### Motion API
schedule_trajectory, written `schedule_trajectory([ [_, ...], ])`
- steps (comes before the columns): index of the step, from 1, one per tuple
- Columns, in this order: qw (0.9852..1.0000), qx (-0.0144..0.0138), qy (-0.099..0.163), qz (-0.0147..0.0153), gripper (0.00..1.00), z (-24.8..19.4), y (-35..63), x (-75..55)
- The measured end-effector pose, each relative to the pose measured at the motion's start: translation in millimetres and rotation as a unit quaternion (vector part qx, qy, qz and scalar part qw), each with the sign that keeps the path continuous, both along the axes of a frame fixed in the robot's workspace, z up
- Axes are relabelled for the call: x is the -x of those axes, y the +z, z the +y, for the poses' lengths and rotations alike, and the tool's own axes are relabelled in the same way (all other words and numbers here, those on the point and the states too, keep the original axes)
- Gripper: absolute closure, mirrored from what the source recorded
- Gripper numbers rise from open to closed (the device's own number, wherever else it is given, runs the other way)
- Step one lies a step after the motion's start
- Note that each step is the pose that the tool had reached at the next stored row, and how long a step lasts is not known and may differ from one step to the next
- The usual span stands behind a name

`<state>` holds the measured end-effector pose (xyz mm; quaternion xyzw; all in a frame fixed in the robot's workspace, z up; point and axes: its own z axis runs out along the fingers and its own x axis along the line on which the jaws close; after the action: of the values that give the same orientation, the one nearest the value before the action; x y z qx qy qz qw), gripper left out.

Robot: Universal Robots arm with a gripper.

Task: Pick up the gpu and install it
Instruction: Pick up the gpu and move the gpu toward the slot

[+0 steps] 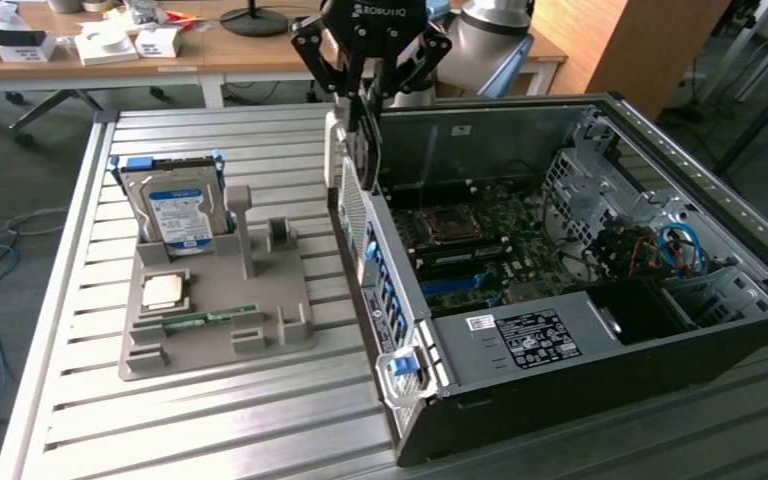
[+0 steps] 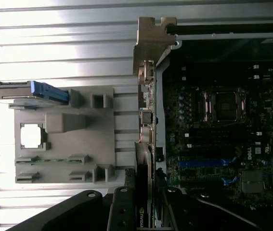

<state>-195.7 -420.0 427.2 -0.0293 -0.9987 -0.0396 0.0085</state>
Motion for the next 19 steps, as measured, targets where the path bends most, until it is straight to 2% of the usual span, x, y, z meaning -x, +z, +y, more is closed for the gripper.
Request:
schedule_trajectory([
  [9,1.0,-0.0008,0.0,0.0,0.74,0.0,0.0,-31.1],
  [19,1.0,-0.0021,0.0,0.0,0.74,0.0,0.0,-74.8],
])
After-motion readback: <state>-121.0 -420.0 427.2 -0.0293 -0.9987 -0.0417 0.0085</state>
